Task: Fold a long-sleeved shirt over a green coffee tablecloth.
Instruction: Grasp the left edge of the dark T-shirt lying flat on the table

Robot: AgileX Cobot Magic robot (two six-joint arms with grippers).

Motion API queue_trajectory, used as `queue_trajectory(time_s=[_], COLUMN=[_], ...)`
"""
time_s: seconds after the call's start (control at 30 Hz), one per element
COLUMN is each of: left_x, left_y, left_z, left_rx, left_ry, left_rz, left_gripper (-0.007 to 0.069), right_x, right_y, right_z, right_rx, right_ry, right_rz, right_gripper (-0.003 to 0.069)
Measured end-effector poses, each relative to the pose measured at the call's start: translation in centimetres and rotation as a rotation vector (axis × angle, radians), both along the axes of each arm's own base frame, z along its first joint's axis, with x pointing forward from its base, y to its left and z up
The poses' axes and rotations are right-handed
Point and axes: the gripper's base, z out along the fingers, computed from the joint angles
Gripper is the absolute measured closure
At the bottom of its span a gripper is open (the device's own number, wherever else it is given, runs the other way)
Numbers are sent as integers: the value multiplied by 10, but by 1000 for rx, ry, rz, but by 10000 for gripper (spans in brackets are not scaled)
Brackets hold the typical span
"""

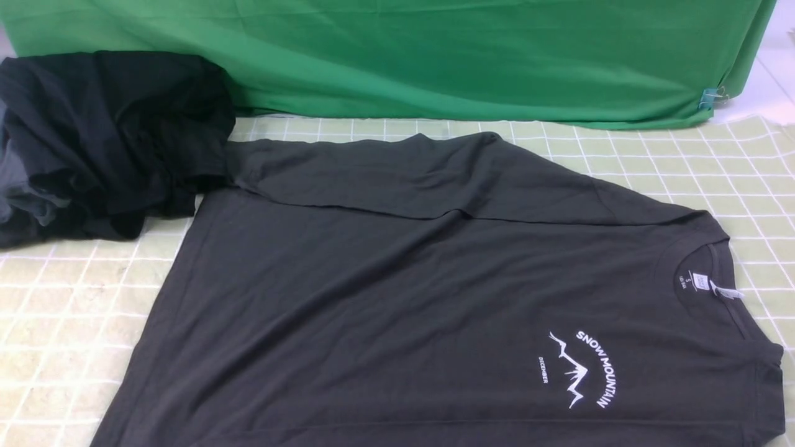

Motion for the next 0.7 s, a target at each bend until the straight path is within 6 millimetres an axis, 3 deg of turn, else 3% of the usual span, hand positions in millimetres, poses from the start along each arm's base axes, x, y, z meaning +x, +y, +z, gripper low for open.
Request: queue_trajectory(time_s=[0.13, 0.2, 0.23, 0.33, 0.37, 0.43, 0.47, 0.57, 0.67, 0.7], left_x=[-10, -17, -15, -7, 9, 25, 31, 75, 116, 122], left_y=[4, -1, -2, -11, -14, -16, -16, -20, -21, -21], left_z=[22, 57, 62, 105, 117, 126, 125, 119, 78, 68], left_rx=[-141, -150, -144, -85, -68, -18, -15, 118, 151, 154], left_ry=[-230, -248, -204, 70, 270, 484, 528, 963, 1307, 1354], left_rz=[-24, -82, -97, -156, -173, -195, -200, -306, -421, -436], left_gripper=[606, 606, 606, 606, 606, 606, 606, 606, 610, 615], right_x=[1, -1, -1, -3, -4, -5, -5, -5, -5, -5], right_y=[-1, -4, -5, -8, -9, -10, -10, -10, -7, -6], right_z=[18, 28, 31, 39, 40, 42, 42, 43, 44, 47], right_rx=[442, 702, 802, 961, 991, 1017, 1019, 1037, 963, 937], right_ry=[-192, -306, -340, -430, -446, -470, -471, -483, -464, -445], right_rz=[-28, -32, -27, -8, -3, 3, 4, 7, 27, 38], right_gripper=[417, 417, 417, 417, 417, 417, 417, 417, 458, 486])
